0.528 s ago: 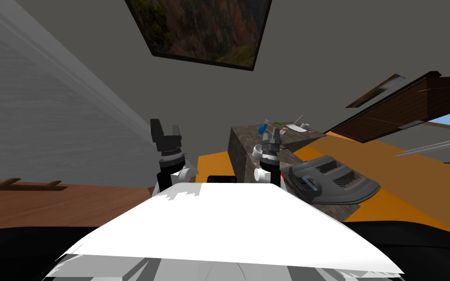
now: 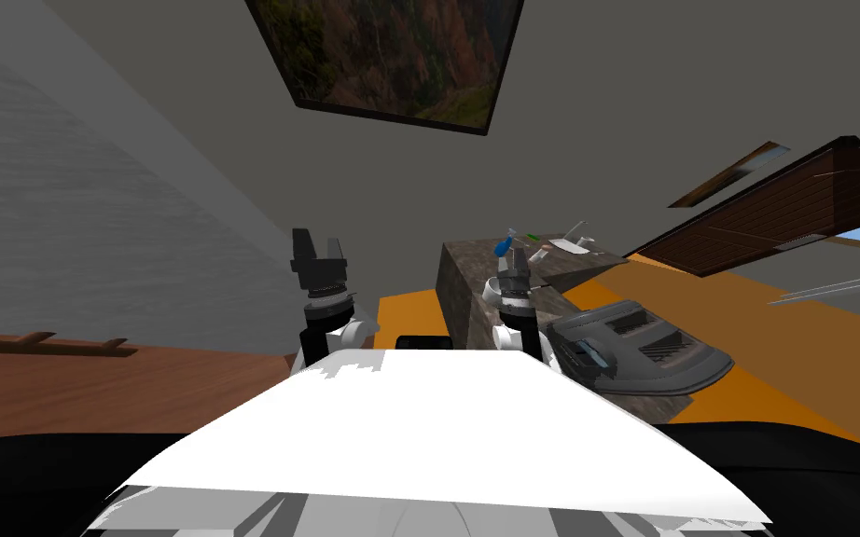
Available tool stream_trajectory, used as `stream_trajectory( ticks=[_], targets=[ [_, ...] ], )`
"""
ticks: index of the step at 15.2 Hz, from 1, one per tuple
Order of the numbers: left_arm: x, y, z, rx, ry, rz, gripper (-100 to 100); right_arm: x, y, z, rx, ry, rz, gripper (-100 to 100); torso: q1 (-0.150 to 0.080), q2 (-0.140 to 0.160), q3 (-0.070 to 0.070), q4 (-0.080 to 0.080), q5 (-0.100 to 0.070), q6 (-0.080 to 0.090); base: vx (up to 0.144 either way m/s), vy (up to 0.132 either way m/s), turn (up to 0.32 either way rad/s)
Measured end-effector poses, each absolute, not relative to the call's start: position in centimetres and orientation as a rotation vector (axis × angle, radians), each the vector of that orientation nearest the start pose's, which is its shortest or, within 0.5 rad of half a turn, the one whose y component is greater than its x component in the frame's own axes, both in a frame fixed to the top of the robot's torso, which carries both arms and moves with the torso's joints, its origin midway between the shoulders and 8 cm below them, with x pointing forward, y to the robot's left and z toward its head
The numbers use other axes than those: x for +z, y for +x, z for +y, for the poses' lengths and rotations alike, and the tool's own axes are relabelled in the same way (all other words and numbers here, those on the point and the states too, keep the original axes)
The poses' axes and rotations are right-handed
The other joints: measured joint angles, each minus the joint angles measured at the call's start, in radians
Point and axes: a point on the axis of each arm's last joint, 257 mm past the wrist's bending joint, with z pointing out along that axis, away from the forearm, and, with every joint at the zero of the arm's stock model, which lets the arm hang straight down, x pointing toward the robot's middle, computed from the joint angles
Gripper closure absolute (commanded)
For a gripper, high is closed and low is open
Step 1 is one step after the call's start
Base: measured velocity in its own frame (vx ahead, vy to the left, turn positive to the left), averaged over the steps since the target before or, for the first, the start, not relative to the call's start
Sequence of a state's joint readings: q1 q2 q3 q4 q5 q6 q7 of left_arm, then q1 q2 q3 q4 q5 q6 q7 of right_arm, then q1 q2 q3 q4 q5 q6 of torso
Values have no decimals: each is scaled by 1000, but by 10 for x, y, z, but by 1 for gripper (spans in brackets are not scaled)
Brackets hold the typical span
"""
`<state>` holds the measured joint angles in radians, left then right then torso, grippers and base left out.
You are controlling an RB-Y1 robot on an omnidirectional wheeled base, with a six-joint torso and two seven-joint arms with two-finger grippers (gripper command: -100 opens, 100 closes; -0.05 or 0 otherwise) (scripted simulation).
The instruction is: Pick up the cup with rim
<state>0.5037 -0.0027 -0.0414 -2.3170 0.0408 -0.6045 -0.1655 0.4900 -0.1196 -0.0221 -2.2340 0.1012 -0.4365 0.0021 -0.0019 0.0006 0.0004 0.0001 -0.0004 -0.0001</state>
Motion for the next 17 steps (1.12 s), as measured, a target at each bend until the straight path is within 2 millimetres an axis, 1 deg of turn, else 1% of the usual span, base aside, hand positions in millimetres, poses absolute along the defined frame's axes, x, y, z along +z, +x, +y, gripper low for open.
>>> stream_trajectory(
  ticks=[6,17],
  targets=[
    [58,318,268,-1238,-527,521,0,-25,368,-263,1145,485,960,-100,0,0,0,0,0,0,-8,-18,43],
    [58,318,268,-1238,-527,521,0,-66,369,-260,1040,297,1200,-100,0,0,0,0,0,0,-9,-18,56]
  ],
)
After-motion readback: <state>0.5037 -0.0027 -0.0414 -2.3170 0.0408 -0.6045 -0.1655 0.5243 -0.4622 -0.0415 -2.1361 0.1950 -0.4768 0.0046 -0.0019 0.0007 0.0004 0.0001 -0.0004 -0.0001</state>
